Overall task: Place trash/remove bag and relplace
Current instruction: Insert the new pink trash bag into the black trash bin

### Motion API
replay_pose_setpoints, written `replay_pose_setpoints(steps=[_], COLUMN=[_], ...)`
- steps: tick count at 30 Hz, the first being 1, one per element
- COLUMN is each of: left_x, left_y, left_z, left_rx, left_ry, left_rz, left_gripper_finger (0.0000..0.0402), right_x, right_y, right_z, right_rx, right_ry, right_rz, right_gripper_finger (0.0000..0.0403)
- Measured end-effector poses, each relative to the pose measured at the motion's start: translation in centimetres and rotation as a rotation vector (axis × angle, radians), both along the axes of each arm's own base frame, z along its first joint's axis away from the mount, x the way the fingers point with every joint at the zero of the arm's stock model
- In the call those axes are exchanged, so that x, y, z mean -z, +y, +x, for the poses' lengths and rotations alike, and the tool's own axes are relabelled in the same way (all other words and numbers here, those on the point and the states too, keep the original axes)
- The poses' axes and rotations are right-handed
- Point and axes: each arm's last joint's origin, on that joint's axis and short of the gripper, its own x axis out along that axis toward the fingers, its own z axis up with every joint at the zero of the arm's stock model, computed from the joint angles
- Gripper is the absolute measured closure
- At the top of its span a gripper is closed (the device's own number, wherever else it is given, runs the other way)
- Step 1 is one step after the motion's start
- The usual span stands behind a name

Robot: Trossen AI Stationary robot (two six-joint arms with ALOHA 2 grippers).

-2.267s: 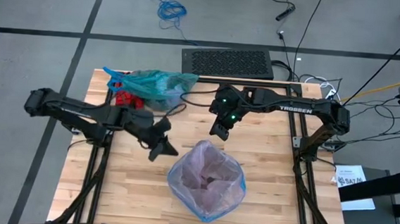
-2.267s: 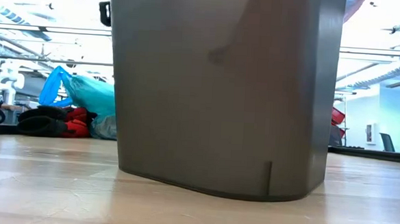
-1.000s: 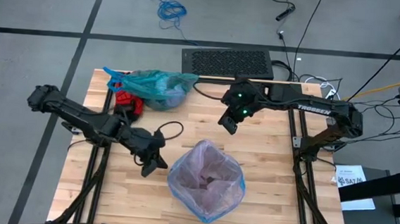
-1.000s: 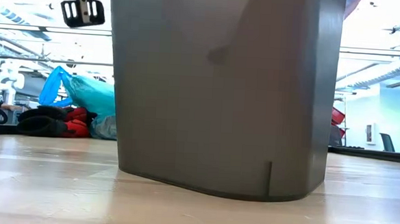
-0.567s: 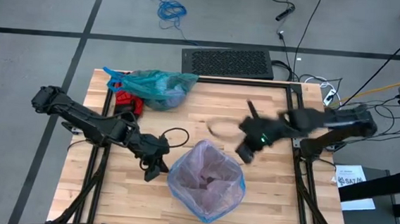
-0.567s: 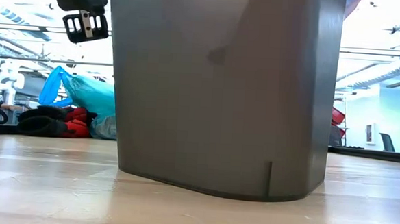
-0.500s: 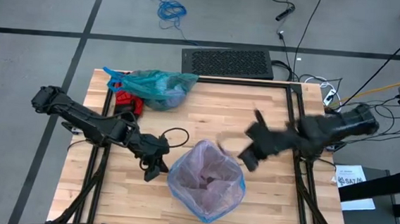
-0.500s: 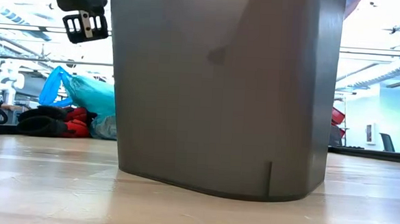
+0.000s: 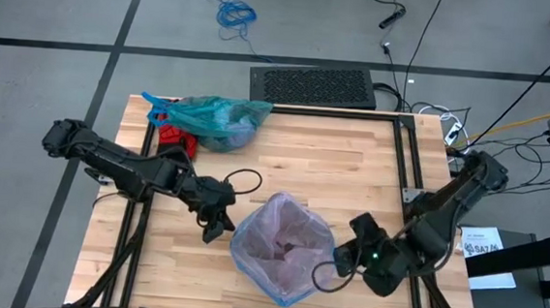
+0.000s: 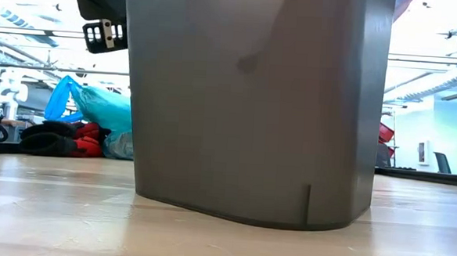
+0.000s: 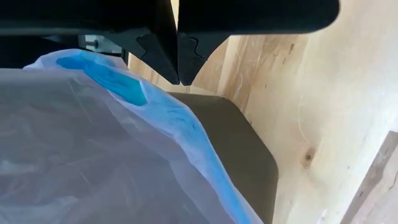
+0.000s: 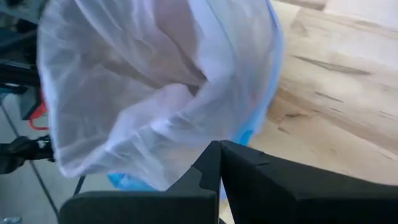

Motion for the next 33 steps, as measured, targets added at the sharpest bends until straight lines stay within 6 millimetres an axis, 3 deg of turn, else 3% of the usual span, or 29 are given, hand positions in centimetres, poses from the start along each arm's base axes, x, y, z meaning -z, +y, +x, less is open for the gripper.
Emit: replay_pose_setpoints(steps=[7, 21, 23, 29, 33], left_x=[-0.1, -0.2, -0.2, -0.1, -0.1], left_y=[0.5, 0.6, 0.6, 0.6, 0.7], left_z=[0.2, 0.3, 0.3, 0.3, 0.3], left_rx=[0.008, -0.002, -0.003, -0.004, -0.004], left_ry=[-0.018, -0.030, -0.030, -0.022, -0.022], left_rz=[0.000, 0.002, 0.003, 0.005, 0.006], left_gripper_finger=[0.0402, 0.0402, 0.0402, 0.0402, 0.0402], right_x=[1.3, 6.6, 6.3, 2.4, 2.7], right_y=[0.5, -2.2, -2.4, -2.1, -1.9], right_z=[0.0, 1.3, 1.3, -0.8, -0.2], right_rx=[0.057, 0.168, 0.170, 0.221, 0.252], right_ry=[0.064, 0.218, 0.196, 0.018, -0.039], right_rz=[-0.016, 0.016, 0.038, 0.150, 0.125], right_gripper_finger=[0.0403, 0.0403, 0.0403, 0.0403, 0.0403])
